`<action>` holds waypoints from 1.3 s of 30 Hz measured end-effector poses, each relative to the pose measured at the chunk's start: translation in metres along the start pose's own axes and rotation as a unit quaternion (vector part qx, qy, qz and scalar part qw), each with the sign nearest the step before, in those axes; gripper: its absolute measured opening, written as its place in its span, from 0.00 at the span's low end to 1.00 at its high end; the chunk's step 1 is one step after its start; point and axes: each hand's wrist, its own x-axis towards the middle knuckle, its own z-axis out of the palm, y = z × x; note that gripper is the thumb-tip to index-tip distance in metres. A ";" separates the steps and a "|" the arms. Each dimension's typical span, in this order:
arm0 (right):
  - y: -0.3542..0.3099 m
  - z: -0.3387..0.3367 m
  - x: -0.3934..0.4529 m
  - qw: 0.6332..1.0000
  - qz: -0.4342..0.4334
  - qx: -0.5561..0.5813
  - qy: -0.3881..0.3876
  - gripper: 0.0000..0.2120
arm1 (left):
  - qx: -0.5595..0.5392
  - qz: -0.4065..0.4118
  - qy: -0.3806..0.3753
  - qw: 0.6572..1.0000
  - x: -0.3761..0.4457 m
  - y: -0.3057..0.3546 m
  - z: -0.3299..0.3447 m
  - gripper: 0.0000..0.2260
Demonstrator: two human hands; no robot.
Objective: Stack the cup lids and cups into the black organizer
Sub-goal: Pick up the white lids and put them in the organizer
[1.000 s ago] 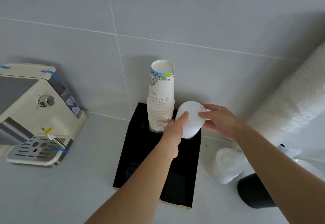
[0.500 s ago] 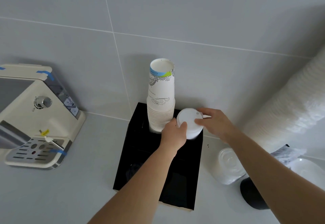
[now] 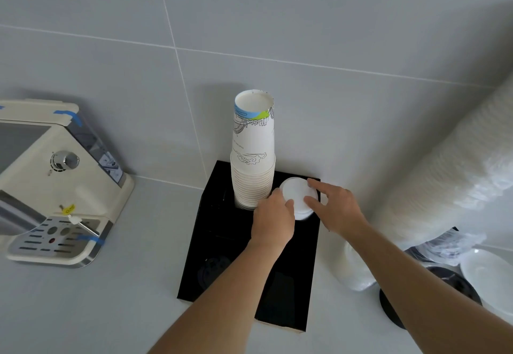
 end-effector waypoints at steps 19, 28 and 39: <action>0.002 0.009 -0.007 0.999 -0.016 -0.048 -0.011 0.22 | 0.167 0.136 -0.114 0.970 -0.017 -0.011 -0.009 0.11; -0.003 -0.008 -0.030 0.999 0.037 0.017 -0.019 0.24 | 0.062 0.056 -0.117 0.990 -0.033 -0.011 -0.030 0.21; 0.029 -0.043 -0.112 0.926 0.121 0.357 0.017 0.20 | -0.378 -0.139 -0.159 0.901 -0.107 -0.005 -0.052 0.17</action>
